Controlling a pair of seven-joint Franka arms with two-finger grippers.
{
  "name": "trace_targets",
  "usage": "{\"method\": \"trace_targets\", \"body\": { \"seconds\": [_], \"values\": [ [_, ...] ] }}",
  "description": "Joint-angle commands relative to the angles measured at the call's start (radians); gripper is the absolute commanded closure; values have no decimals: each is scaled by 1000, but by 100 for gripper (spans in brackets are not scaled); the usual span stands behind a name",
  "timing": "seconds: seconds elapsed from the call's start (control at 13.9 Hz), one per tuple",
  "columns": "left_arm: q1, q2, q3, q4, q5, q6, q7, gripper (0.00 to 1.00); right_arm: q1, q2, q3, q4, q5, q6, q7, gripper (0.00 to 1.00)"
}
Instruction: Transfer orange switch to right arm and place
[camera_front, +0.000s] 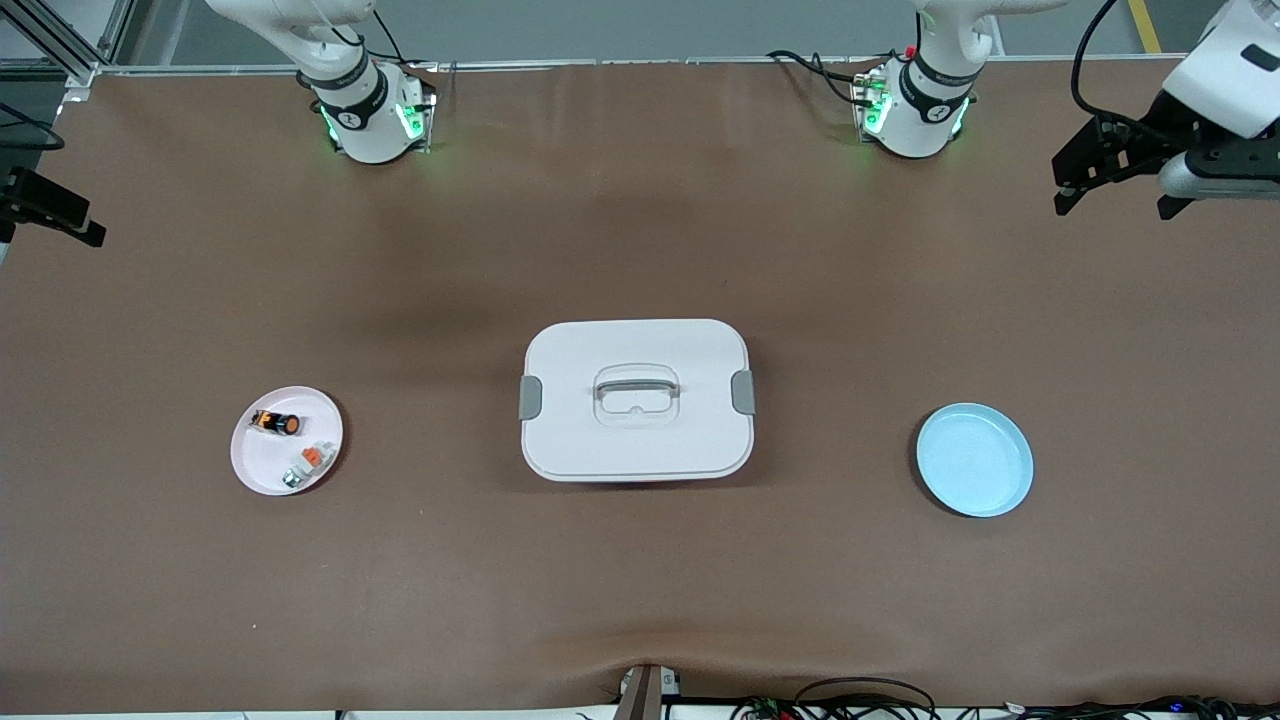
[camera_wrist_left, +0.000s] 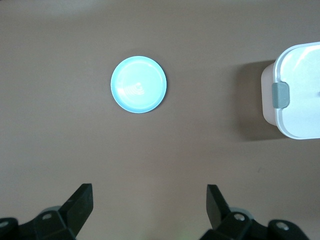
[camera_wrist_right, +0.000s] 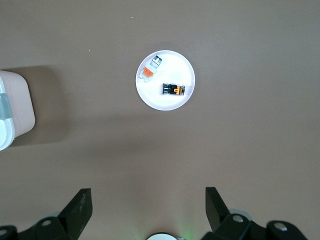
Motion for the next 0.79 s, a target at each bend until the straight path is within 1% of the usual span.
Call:
{"method": "trace_targets", "body": {
  "seconds": [0.0,0.14,0.29,0.5,0.72],
  "values": [
    [22,-30,1,-60,-2,46,-9,0,-5,-20,4,-9,-9,-3,-13,0],
    [33,-50,-7,-73,-2,44,-15,0,-7,-18,4,-6,-10,-3,-53,0],
    [34,-53,-2,-65,-3,40,-16,0,-8,-17,4,14,-12,-3,-88,0],
    [34,-5,-1,-7,-3,35,0,0,-11,-17,4,17,-12,0,-73,0],
    [33,2,-1,1,0,20,-3,0,-11,-11,4,20,-10,2,-32,0]
  ]
}}
